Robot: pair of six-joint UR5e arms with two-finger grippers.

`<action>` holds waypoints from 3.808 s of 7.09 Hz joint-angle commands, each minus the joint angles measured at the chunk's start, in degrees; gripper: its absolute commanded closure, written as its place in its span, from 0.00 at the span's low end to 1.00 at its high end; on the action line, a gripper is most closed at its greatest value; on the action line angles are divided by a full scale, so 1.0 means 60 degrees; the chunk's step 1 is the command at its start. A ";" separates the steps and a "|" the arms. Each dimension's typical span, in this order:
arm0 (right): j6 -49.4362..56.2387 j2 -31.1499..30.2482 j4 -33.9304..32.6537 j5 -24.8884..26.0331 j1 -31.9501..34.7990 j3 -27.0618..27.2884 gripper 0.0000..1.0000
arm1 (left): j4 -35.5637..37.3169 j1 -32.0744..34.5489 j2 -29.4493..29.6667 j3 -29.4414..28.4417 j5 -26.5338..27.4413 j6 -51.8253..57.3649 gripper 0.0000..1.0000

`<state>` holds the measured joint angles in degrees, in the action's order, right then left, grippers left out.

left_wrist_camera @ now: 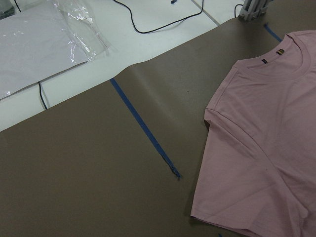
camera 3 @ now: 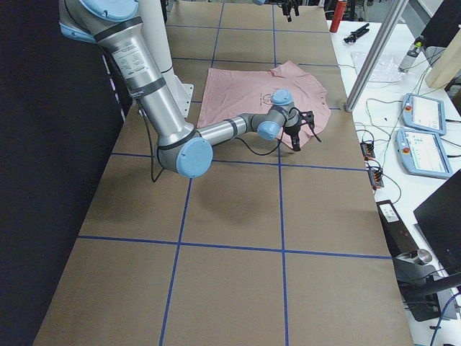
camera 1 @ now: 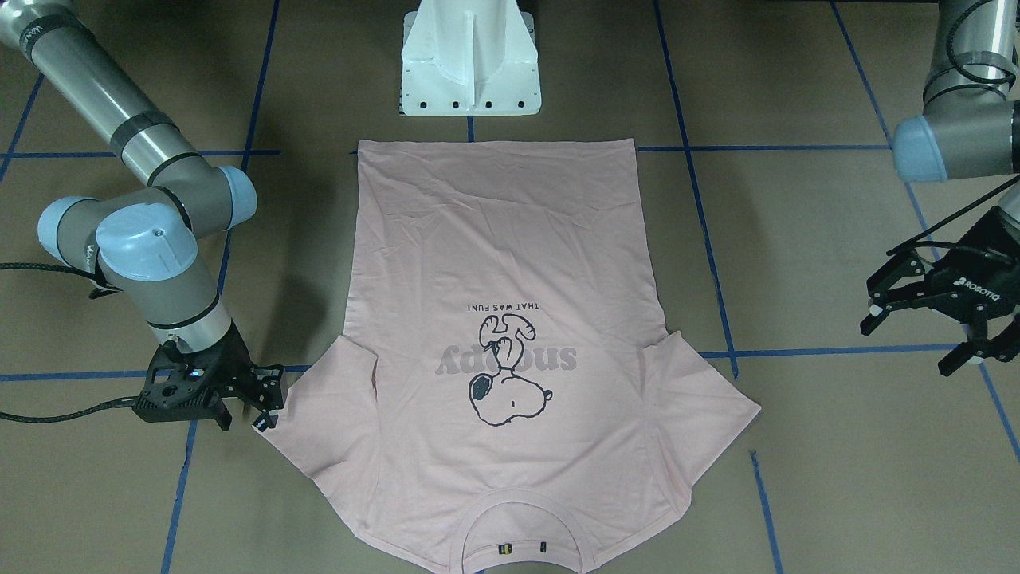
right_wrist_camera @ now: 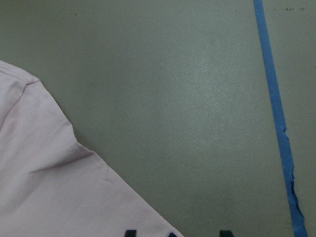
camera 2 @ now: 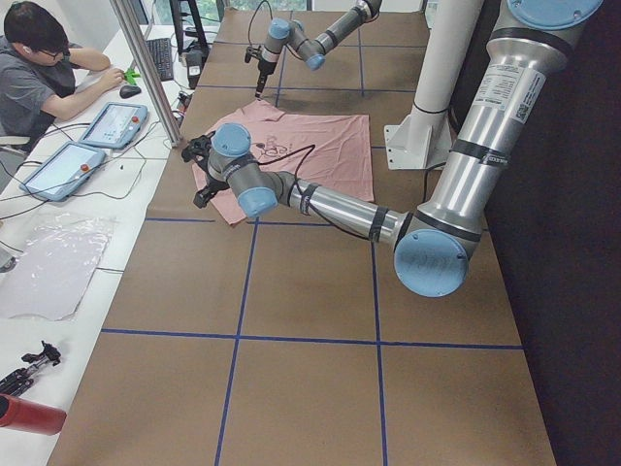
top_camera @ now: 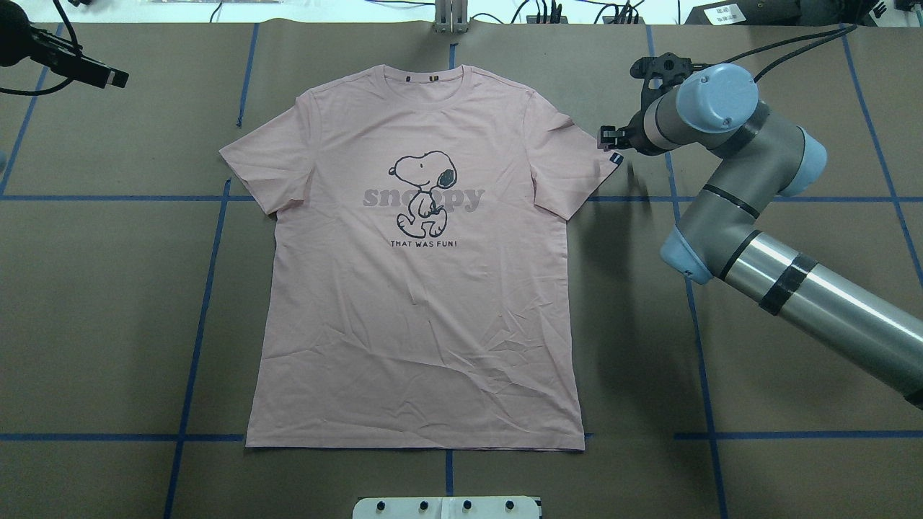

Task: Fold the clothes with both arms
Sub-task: 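Move the right gripper down to the sleeve nearest it, then tuck the sleeve under the shirt body with the right gripper, then withdraw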

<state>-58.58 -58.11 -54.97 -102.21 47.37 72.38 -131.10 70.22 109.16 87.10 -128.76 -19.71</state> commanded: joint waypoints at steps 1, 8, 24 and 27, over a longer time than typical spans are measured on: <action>-0.0022 0.0193 0.0006 0.0130 -0.0102 -0.0315 0.41 | -0.0005 0.0000 0.0000 0.0000 0.0000 0.0019 0.00; -0.0096 0.0323 -0.0038 0.0131 -0.0235 -0.0345 1.00 | -0.0020 0.0000 0.0000 0.0000 0.0000 0.0048 0.00; 0.1767 0.2589 -0.3365 -0.2292 0.1063 -0.0102 0.00 | 0.0010 -0.1709 0.0233 -0.0365 0.1871 -0.3548 0.20; 0.3244 0.0443 -0.3378 -0.3180 0.2007 0.1836 0.00 | -0.0368 -0.2970 0.1170 -0.1811 0.4005 -0.5573 0.42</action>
<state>-40.65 -52.34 -75.28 -120.15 58.18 80.35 -131.80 55.42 114.29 80.00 -110.52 -49.09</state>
